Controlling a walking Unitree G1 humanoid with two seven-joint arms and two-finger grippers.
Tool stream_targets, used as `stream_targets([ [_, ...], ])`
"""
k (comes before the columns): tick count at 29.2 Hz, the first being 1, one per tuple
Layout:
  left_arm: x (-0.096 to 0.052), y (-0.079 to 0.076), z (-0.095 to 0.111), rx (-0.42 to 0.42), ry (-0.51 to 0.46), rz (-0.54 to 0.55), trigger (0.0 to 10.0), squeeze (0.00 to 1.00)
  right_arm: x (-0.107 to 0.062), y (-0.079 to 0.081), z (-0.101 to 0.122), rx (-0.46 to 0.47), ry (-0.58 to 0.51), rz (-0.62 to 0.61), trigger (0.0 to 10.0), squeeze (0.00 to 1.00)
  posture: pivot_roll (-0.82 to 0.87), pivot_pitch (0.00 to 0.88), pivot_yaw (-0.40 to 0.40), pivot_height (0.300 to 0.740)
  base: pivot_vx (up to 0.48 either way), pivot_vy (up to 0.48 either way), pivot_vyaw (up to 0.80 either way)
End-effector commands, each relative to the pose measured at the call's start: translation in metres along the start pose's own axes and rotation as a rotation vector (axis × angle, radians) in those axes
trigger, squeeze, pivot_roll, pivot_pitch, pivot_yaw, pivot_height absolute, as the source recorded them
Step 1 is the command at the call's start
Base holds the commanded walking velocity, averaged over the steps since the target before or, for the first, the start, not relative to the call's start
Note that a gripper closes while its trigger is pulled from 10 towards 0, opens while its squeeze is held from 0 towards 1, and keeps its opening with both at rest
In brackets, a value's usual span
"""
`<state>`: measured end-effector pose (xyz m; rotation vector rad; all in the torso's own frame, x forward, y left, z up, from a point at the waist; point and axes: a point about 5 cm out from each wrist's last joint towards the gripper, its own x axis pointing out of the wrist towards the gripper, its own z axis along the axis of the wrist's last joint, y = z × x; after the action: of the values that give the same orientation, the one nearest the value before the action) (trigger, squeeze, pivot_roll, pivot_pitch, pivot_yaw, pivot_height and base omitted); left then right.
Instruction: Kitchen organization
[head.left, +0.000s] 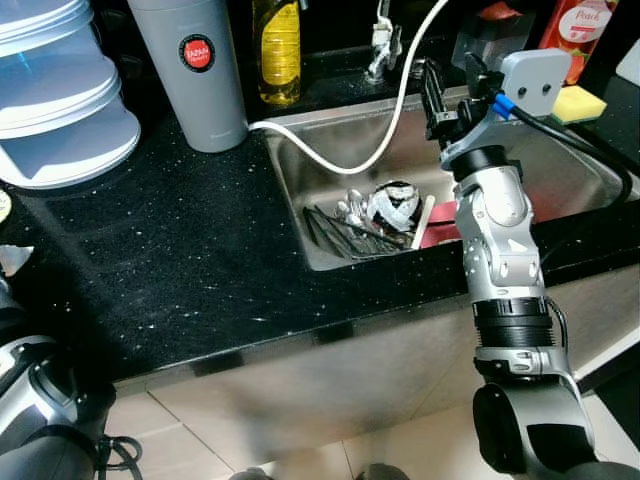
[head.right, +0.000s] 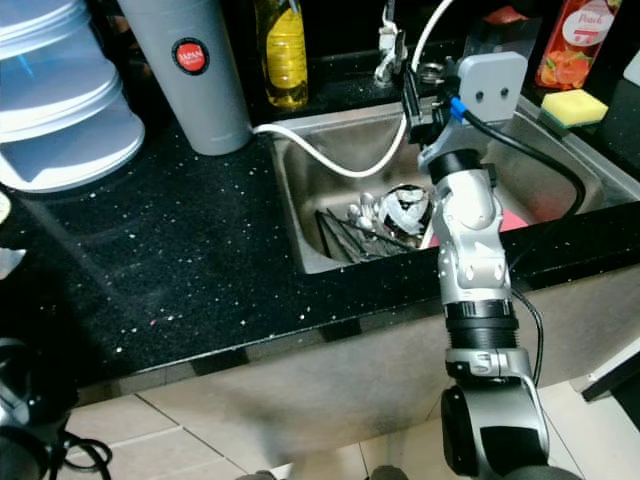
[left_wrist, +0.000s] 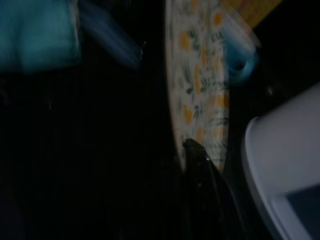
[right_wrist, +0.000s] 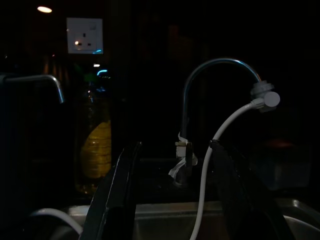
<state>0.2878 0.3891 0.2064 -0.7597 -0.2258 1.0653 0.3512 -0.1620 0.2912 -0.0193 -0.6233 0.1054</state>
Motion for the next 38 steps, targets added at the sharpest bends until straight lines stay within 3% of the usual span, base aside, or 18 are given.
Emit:
stream_targets([
  [1, -0.018, -0.022, 0.023, 0.176, -0.248, -0.084, 10.0, 0.00, 0.001, 0.003, 0.003, 0.010, -0.009, 0.011, 10.0, 0.00, 0.01, 0.034, 0.057, 0.740, 0.000, 0.000, 0.00],
  [7, -0.044, -0.050, 0.022, 0.284, -0.378, -0.177, 10.0, 0.00, 0.002, 0.005, 0.002, 0.013, -0.007, 0.015, 10.0, 0.00, 0.01, 0.033, 0.054, 0.740, 0.000, 0.000, 0.00],
  [10, -0.059, -0.062, 0.024, 0.358, -0.492, -0.204, 10.0, 0.00, 0.003, 0.006, 0.002, 0.016, -0.009, 0.020, 10.0, 0.00, 0.02, 0.030, 0.052, 0.740, 0.000, 0.000, 0.00],
  [12, -0.082, -0.077, 0.024, 0.446, -0.623, -0.254, 10.0, 0.00, 0.005, 0.008, 0.002, 0.022, -0.012, 0.025, 10.0, 0.00, 0.01, 0.029, 0.052, 0.740, 0.000, 0.000, 0.00],
  [14, -0.082, -0.077, 0.024, 0.446, -0.623, -0.254, 10.0, 0.00, 0.005, 0.008, 0.002, 0.022, -0.012, 0.025, 10.0, 0.00, 0.01, 0.029, 0.052, 0.740, 0.000, 0.000, 0.00],
  [16, -0.104, -0.092, 0.036, 0.498, -0.807, -0.309, 10.0, 0.00, 0.005, 0.009, 0.002, 0.024, -0.013, 0.026, 10.0, 0.00, 0.01, 0.028, 0.052, 0.740, 0.000, 0.000, 0.00],
  [18, -0.112, -0.097, 0.039, 0.517, -0.867, -0.329, 10.0, 0.00, 0.005, 0.009, 0.002, 0.024, -0.013, 0.026, 10.0, 0.00, 0.02, 0.026, 0.054, 0.740, 0.000, 0.000, 0.00],
  [19, -0.125, -0.105, 0.043, 0.567, -0.982, -0.393, 10.0, 0.00, 0.005, 0.009, 0.001, 0.024, -0.013, 0.025, 10.0, 0.00, 0.01, 0.023, 0.056, 0.740, 0.000, 0.000, 0.00],
  [22, -0.136, -0.112, 0.045, 0.611, -1.072, -0.438, 10.0, 0.00, 0.005, 0.008, 0.001, 0.024, -0.013, 0.023, 10.0, 0.00, 0.02, 0.022, 0.056, 0.740, 0.000, 0.000, 0.00],
  [23, -0.148, -0.119, 0.046, 0.645, -1.175, -0.494, 10.0, 0.00, 0.006, 0.008, 0.001, 0.025, -0.014, 0.022, 10.0, 0.00, 0.01, 0.020, 0.059, 0.740, 0.000, 0.000, 0.00],
  [25, -0.148, -0.119, 0.046, 0.645, -1.175, -0.494, 10.0, 0.00, 0.006, 0.008, 0.001, 0.025, -0.014, 0.022, 10.0, 0.00, 0.01, 0.020, 0.059, 0.740, 0.000, 0.000, 0.00],
  [28, -0.174, -0.130, 0.044, 0.665, -1.322, -0.596, 10.0, 0.00, 0.006, 0.009, 0.001, 0.027, -0.014, 0.019, 10.0, 0.00, 0.02, 0.018, 0.060, 0.740, 0.000, 0.000, 0.00],
  [29, -0.174, -0.130, 0.044, 0.665, -1.322, -0.596, 10.0, 0.00, 0.006, 0.009, 0.001, 0.027, -0.014, 0.019, 10.0, 0.00, 0.02, 0.018, 0.060, 0.740, 0.000, 0.000, 0.00],
  [30, -0.196, -0.140, 0.030, 0.662, -1.330, -0.779, 10.0, 0.00, 0.006, 0.009, 0.001, 0.028, -0.015, 0.018, 10.0, 0.00, 0.02, 0.018, 0.061, 0.740, 0.000, 0.000, 0.00],
  [31, -0.203, -0.143, 0.016, 0.662, -1.254, -0.908, 10.0, 0.00, 0.006, 0.009, 0.000, 0.028, -0.015, 0.017, 10.0, 0.00, 0.02, 0.017, 0.062, 0.740, 0.000, 0.000, 0.00],
  [32, -0.203, -0.143, 0.016, 0.662, -1.254, -0.908, 10.0, 0.00, 0.006, 0.009, 0.000, 0.028, -0.015, 0.017, 10.0, 0.00, 0.02, 0.017, 0.062, 0.740, 0.000, 0.000, 0.00],
  [36, -0.224, -0.146, -0.021, 0.656, -1.011, -1.241, 10.0, 0.00, 0.007, 0.008, 0.001, 0.027, -0.019, 0.015, 10.0, 0.00, 0.01, 0.016, 0.065, 0.740, 0.000, 0.000, 0.00],
  [38, -0.231, -0.147, -0.028, 0.644, -0.949, -1.317, 10.0, 0.00, 0.007, 0.007, 0.002, 0.026, -0.020, 0.014, 10.0, 0.00, 0.01, 0.017, 0.065, 0.740, 0.000, 0.000, 0.00],
])
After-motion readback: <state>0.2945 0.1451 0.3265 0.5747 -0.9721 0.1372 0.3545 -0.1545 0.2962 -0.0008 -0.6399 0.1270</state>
